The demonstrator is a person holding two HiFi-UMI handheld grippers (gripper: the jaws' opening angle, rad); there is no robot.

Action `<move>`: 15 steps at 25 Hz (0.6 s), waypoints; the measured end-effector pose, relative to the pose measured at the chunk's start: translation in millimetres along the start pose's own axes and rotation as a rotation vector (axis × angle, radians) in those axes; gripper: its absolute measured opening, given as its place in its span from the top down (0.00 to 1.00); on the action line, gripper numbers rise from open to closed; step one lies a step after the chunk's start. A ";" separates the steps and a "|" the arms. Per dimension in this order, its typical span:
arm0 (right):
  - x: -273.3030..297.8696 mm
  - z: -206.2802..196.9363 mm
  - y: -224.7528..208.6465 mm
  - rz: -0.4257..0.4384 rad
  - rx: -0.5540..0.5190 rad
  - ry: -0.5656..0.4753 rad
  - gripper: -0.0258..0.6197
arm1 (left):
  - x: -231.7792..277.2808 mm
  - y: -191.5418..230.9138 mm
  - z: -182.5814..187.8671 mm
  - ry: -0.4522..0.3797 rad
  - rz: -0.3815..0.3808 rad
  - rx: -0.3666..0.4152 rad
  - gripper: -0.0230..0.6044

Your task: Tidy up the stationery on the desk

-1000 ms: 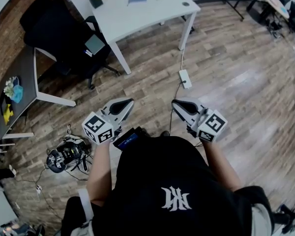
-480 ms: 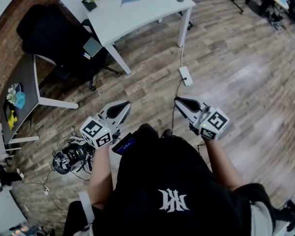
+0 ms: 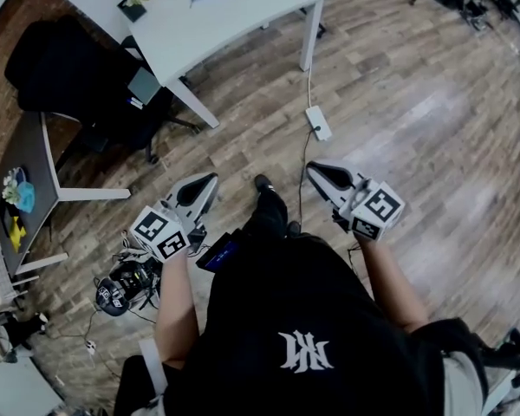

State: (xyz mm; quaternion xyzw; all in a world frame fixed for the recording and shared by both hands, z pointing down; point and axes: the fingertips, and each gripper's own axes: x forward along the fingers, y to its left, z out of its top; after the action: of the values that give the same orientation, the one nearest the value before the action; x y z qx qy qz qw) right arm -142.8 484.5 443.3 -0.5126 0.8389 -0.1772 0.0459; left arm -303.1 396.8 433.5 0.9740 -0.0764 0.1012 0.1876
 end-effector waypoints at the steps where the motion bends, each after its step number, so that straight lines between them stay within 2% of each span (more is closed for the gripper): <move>1: 2.5 1.7 -2.6 0.000 0.011 -0.001 0.90 | 4.5 5.9 8.3 -0.018 -0.003 -0.005 0.96; 5: 18.5 8.2 -30.9 -0.029 0.010 0.042 0.90 | 31.6 35.3 32.6 -0.032 -0.031 0.020 0.96; 15: 96.1 61.3 -110.6 -0.082 0.000 0.067 0.90 | 82.1 137.8 81.0 -0.081 -0.064 -0.007 0.96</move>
State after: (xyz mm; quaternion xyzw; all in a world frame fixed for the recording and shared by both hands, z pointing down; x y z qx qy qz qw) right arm -78.9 339.4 434.2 -0.5405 0.8182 -0.1960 0.0103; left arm -235.7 230.4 426.6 0.9786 -0.0530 0.0555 0.1909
